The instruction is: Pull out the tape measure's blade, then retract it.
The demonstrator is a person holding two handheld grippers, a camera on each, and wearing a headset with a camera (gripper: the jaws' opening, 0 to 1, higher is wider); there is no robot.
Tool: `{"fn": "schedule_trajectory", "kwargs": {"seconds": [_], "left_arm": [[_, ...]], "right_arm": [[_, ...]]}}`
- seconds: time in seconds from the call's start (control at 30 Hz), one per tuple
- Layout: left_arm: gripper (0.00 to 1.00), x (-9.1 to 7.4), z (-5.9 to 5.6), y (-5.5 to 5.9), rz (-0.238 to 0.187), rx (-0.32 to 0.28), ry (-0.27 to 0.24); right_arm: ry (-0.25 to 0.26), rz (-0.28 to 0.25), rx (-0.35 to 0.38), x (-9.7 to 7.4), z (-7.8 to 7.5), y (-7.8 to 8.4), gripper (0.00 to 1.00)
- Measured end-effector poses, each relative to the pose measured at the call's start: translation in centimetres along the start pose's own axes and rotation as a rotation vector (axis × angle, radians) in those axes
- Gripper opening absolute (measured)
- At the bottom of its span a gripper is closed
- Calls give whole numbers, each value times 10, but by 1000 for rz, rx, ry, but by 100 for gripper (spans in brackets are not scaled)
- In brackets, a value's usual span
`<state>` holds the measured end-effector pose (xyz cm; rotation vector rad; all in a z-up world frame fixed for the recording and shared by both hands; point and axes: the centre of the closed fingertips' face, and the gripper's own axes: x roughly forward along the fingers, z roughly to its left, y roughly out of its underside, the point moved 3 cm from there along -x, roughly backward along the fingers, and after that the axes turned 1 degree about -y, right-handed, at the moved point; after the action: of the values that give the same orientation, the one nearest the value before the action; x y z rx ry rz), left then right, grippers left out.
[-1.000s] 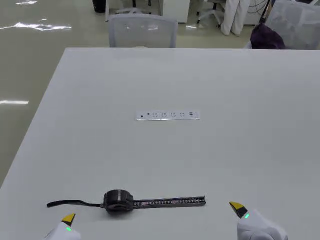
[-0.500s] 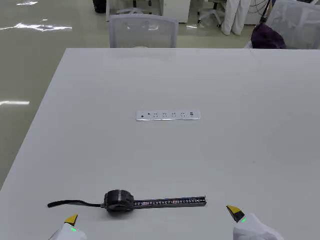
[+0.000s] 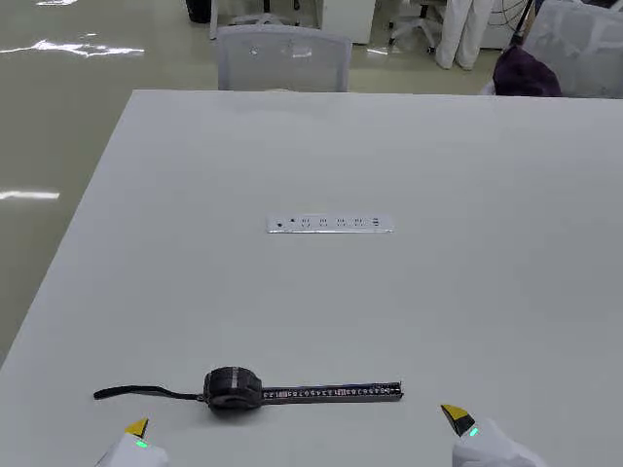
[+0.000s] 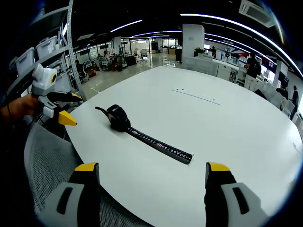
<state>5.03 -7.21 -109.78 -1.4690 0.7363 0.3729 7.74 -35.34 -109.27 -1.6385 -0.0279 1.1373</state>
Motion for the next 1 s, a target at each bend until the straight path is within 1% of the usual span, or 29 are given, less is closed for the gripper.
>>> {"fn": "schedule_trajectory", "kwargs": {"seconds": [0.2,0.27,0.3,0.37,0.47,0.7,0.83,0.93,1.0], "left_arm": [[99,2,0,-2,-21,-28,-14],[99,3,-4,-5,-55,-57,8],[99,3,-3,-4,-50,-55,0],[99,6,-2,-2,-36,-31,-20],[99,8,-3,-1,-38,-48,-21],[99,17,-4,2,-39,-73,-51],[99,22,-3,3,-46,-84,-77],[99,27,-3,3,-49,-89,-85],[99,30,-1,4,-52,-97,-98]], "right_arm": [[-6,5,-5,2,0,2,94],[-8,-1,-1,2,0,2,94],[-9,-2,2,3,0,2,94],[-13,-8,1,3,0,2,94],[-23,-4,2,4,0,4,93],[-38,-7,0,6,0,7,92],[-53,-13,-8,7,-1,8,90],[-65,-26,-29,8,-3,10,86],[-73,-31,-23,9,-6,10,85]]}}
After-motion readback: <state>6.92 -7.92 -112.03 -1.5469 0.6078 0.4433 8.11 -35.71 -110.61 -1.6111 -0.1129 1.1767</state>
